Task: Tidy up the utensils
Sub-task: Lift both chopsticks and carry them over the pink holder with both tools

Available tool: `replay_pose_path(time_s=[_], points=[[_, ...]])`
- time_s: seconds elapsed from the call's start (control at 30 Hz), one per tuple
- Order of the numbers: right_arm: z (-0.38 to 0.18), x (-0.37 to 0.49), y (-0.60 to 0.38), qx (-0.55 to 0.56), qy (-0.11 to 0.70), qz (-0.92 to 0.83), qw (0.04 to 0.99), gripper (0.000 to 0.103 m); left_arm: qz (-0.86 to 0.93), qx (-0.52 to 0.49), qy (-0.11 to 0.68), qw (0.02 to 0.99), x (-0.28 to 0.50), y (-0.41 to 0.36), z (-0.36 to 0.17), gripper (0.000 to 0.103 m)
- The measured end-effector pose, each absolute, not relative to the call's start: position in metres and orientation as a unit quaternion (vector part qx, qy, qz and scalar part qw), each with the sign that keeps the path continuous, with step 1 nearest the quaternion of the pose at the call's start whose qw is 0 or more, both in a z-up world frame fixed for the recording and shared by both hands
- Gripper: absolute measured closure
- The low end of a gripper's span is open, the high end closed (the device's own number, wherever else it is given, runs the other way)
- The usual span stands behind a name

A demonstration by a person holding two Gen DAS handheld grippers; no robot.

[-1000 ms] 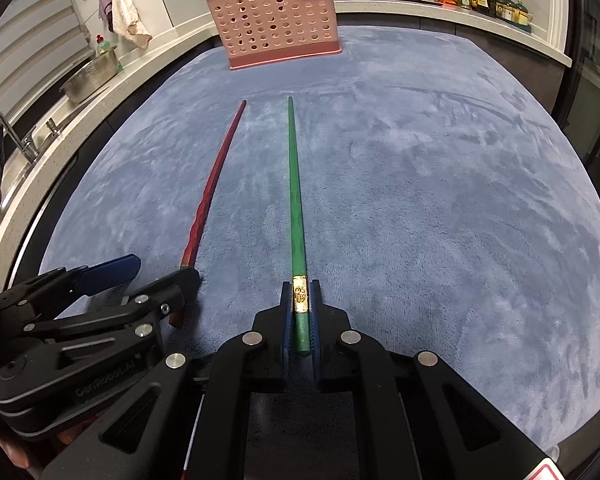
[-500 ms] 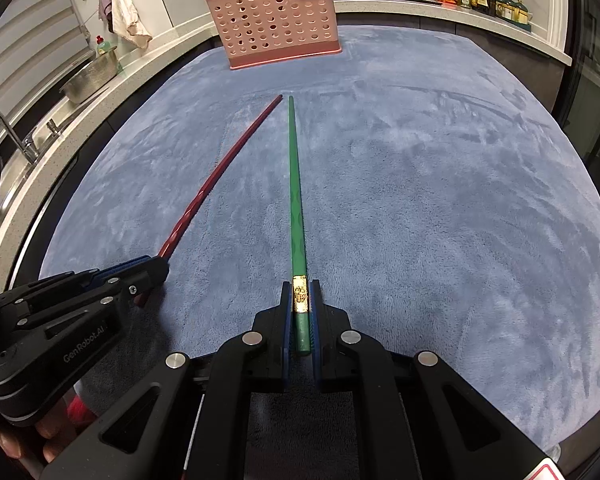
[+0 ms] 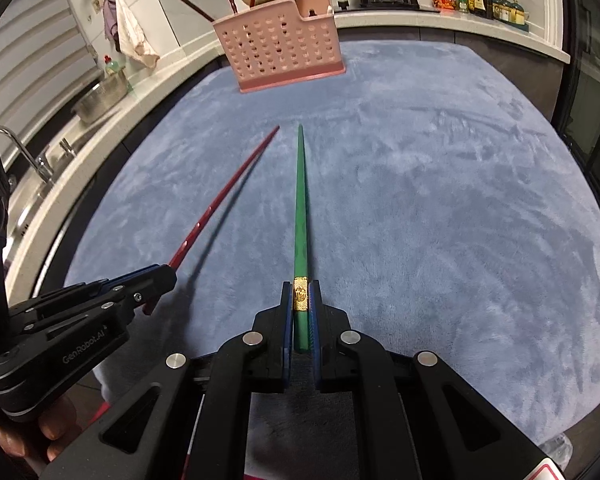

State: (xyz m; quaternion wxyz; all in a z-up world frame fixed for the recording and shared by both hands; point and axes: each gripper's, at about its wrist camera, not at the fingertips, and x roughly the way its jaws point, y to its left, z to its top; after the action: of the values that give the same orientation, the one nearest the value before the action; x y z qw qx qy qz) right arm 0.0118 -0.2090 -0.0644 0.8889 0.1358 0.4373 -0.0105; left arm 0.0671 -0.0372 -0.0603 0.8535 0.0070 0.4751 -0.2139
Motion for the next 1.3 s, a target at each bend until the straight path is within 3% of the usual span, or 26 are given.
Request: replay_pose_path(time_s=[1.3], points=[[0.097,0.035,-0.259,0.175,0.268,-0.003,0.948,0.095,-0.198,-0.018,0.312,0.929,0.123,-0.018,0.104,0.096]])
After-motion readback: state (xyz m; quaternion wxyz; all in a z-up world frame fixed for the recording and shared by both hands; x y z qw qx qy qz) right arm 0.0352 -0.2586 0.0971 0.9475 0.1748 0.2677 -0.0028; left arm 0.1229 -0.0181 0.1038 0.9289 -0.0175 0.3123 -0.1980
